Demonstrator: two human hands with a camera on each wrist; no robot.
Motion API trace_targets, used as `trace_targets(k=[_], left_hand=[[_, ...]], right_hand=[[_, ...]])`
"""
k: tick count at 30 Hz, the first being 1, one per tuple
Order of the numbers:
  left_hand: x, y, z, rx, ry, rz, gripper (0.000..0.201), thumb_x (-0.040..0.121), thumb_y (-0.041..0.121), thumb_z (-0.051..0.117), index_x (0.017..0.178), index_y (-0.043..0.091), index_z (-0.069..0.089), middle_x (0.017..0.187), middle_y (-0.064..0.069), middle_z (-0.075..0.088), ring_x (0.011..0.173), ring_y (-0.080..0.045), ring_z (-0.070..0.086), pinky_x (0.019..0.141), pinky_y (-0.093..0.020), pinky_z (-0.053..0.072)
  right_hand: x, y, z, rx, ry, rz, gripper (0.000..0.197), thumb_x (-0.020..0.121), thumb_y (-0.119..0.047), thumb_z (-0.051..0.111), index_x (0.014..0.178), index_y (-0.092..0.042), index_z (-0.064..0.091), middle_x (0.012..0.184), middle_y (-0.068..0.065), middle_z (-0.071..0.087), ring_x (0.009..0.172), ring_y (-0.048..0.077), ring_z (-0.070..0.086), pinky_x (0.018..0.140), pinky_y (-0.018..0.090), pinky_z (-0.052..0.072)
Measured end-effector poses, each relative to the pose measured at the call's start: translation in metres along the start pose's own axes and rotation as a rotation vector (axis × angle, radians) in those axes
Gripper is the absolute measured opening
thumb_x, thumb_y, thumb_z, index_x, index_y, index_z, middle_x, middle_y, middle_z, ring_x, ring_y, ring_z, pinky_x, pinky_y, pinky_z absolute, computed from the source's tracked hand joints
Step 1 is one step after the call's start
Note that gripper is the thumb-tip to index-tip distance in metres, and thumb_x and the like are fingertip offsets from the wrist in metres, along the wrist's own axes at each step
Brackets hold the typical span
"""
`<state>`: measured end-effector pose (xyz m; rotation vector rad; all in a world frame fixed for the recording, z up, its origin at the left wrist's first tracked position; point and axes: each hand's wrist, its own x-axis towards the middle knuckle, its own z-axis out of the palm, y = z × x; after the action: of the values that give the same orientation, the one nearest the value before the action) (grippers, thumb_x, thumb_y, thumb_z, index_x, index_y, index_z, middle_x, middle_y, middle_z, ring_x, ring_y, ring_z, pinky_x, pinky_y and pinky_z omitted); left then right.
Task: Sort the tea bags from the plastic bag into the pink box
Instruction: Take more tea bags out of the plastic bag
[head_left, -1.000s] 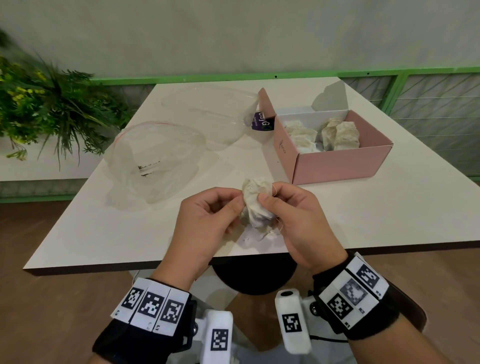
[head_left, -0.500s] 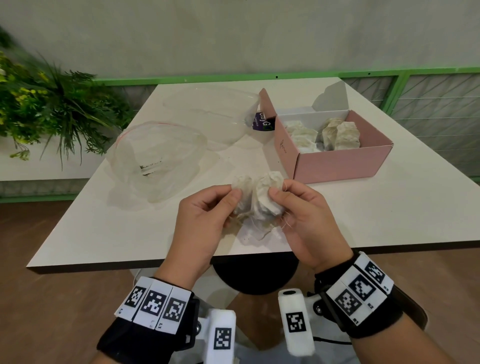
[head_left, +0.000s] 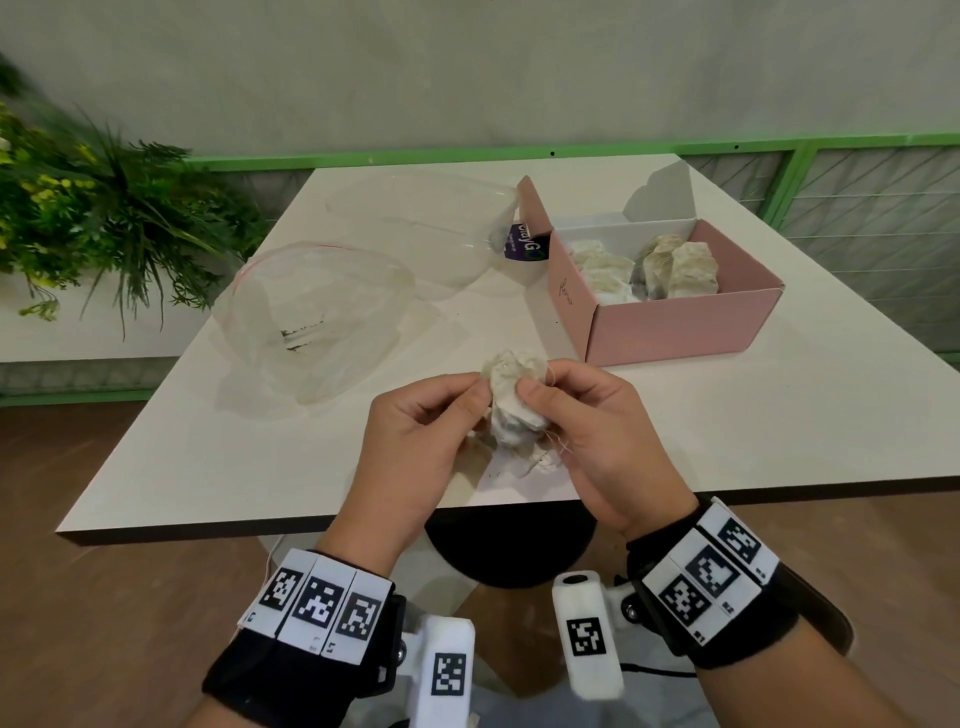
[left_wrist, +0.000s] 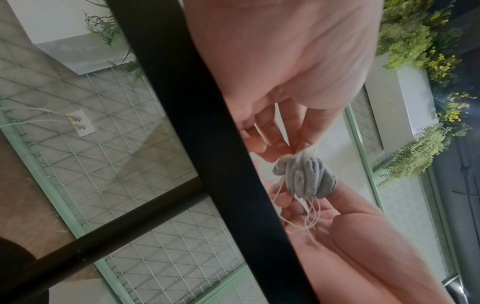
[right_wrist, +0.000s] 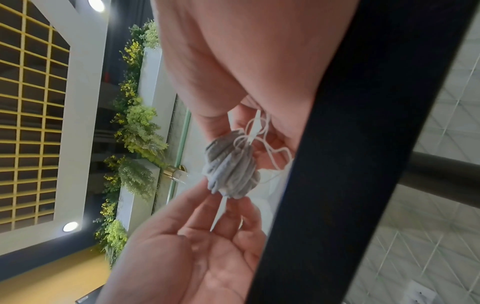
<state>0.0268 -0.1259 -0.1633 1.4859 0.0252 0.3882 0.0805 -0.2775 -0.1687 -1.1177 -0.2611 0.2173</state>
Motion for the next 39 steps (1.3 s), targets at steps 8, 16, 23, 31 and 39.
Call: trace_targets(k=[8, 16, 23, 31, 39], left_hand=[[-0.001, -0.002, 0.003, 0.080, -0.005, 0.041, 0.012, 0.088, 0.016, 0.075, 0.097, 0.012, 0.081, 0.084, -0.002, 0.079, 0.075, -0.013, 0.072, 0.072, -0.026, 0.057], [-0.002, -0.002, 0.004, 0.124, 0.032, 0.060, 0.011, 0.091, 0.010, 0.074, 0.089, 0.019, 0.080, 0.081, 0.001, 0.078, 0.075, -0.012, 0.070, 0.072, -0.024, 0.055], [0.000, -0.001, -0.003, 0.505, 0.126, 0.190, 0.022, 0.093, 0.015, 0.069, 0.111, 0.029, 0.071, 0.112, 0.015, 0.066, 0.096, -0.006, 0.061, 0.078, -0.015, 0.046], [0.010, -0.011, -0.001, 1.046, 0.071, 0.060, 0.035, 0.086, 0.025, 0.062, 0.119, 0.038, 0.067, 0.123, 0.019, 0.055, 0.120, -0.015, 0.043, 0.098, -0.037, 0.032], [0.009, -0.012, 0.000, 1.092, 0.169, 0.042, 0.020, 0.094, 0.036, 0.057, 0.104, 0.032, 0.075, 0.115, 0.013, 0.062, 0.111, -0.017, 0.045, 0.096, -0.041, 0.034]], right_hand=[[-0.005, 0.002, 0.004, -0.141, 0.005, -0.113, 0.013, 0.093, 0.002, 0.062, 0.101, 0.001, 0.073, 0.093, 0.017, 0.075, 0.083, 0.027, 0.072, 0.075, 0.037, 0.060], [-0.007, 0.002, 0.007, -0.195, -0.051, -0.071, 0.014, 0.097, -0.004, 0.061, 0.099, 0.009, 0.066, 0.093, 0.025, 0.070, 0.084, 0.028, 0.067, 0.079, 0.040, 0.057], [-0.004, -0.009, 0.000, 0.188, 0.094, 0.011, 0.016, 0.095, -0.001, 0.056, 0.106, 0.006, 0.066, 0.093, 0.018, 0.069, 0.080, 0.025, 0.068, 0.071, 0.036, 0.059], [0.003, -0.011, -0.012, 0.426, 0.121, 0.059, 0.009, 0.099, -0.011, 0.049, 0.099, -0.009, 0.057, 0.084, 0.007, 0.056, 0.077, 0.017, 0.059, 0.078, 0.029, 0.051], [0.000, -0.013, -0.014, 0.409, 0.104, 0.085, 0.008, 0.095, -0.014, 0.053, 0.101, -0.010, 0.058, 0.086, 0.006, 0.052, 0.079, 0.018, 0.051, 0.080, 0.029, 0.047]])
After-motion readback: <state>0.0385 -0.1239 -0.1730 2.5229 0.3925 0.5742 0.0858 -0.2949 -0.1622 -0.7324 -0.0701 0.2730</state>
